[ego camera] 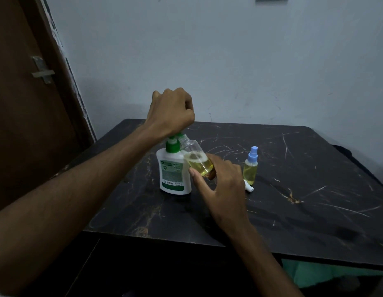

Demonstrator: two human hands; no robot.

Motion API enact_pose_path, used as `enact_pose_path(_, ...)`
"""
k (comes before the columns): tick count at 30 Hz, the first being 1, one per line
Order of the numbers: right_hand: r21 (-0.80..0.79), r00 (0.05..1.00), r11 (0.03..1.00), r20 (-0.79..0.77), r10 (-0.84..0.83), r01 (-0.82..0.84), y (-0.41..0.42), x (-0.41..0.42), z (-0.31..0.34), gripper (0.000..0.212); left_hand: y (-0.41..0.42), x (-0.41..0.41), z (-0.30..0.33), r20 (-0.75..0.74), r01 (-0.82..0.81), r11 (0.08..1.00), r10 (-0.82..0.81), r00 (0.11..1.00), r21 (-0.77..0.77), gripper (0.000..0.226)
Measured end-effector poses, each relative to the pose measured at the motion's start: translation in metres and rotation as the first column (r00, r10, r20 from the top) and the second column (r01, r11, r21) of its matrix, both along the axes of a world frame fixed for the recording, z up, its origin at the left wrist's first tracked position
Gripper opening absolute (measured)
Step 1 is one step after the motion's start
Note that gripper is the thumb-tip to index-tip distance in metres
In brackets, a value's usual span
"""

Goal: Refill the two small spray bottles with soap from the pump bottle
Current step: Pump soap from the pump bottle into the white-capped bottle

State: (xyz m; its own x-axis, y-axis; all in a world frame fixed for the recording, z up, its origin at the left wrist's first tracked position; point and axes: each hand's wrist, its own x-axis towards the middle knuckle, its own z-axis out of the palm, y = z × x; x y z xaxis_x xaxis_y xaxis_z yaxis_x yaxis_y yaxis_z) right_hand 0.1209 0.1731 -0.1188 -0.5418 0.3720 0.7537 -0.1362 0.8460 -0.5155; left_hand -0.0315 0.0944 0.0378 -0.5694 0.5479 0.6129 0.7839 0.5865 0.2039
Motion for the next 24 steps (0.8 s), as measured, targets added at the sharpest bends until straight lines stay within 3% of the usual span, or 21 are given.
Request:
enact_pose_path(16,0.015,1.0,1.0,-0.003,0.006,-0.006,0.0006,-0.0032,-0.0009,0.044,-0.0004,-0.0048,-0.0037,0.049,0.013,1.0,-0.013,0.999,0.009,0.023)
enact_pose_path(24,0.013,1.0,1.0,-0.006,0.01,-0.01,0.0001,-0.0018,-0.0008,0.044,-0.0002,-0.0011,-0.0004,-0.002,-0.003,1.0,0.004,1.0,0.012,0.022)
